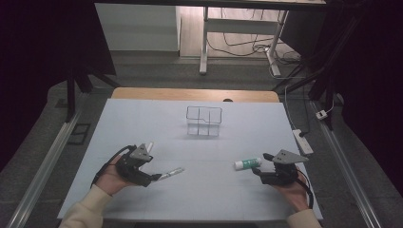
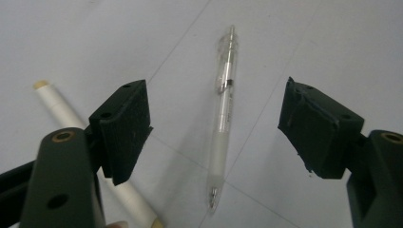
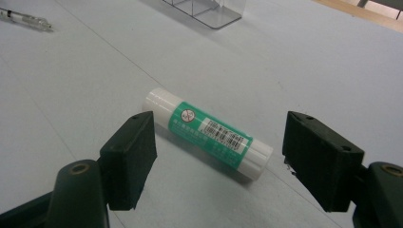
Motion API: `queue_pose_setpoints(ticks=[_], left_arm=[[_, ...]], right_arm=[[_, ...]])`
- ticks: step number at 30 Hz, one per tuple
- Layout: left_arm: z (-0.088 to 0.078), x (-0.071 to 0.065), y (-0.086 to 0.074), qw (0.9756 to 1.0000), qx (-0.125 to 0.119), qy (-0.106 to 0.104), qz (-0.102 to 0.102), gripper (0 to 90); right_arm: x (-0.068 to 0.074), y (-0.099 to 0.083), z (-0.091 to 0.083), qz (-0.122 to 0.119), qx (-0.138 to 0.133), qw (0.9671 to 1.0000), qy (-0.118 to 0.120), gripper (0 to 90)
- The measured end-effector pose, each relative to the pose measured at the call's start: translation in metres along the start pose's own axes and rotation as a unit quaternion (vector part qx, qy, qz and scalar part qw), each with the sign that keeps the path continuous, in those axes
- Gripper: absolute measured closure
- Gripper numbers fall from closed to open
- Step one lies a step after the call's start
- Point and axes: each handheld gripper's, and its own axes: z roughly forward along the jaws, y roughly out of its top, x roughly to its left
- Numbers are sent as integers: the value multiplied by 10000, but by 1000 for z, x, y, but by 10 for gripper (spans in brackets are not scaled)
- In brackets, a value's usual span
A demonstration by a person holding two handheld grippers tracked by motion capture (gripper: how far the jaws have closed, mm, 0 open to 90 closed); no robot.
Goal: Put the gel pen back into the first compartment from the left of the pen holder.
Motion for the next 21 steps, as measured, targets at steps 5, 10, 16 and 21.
queue_pose_setpoints(ticks=[5, 10, 16, 21], left_arm=[[10, -1, 6, 9994, 264, -160, 151, 266], [17, 0, 5, 9980, 559, -199, 218, 276], [22, 1, 3, 9954, 875, -214, 336, 318], [25, 2, 2, 9937, 1009, -284, 394, 373]], right_arm=[[0, 0, 1, -12, 6, 10000, 11, 262], [1, -1, 0, -20, 45, 10000, 10, 262], [0, -2, 0, 1, 42, 10000, 5, 263], [0, -2, 0, -33, 87, 10000, -36, 264]])
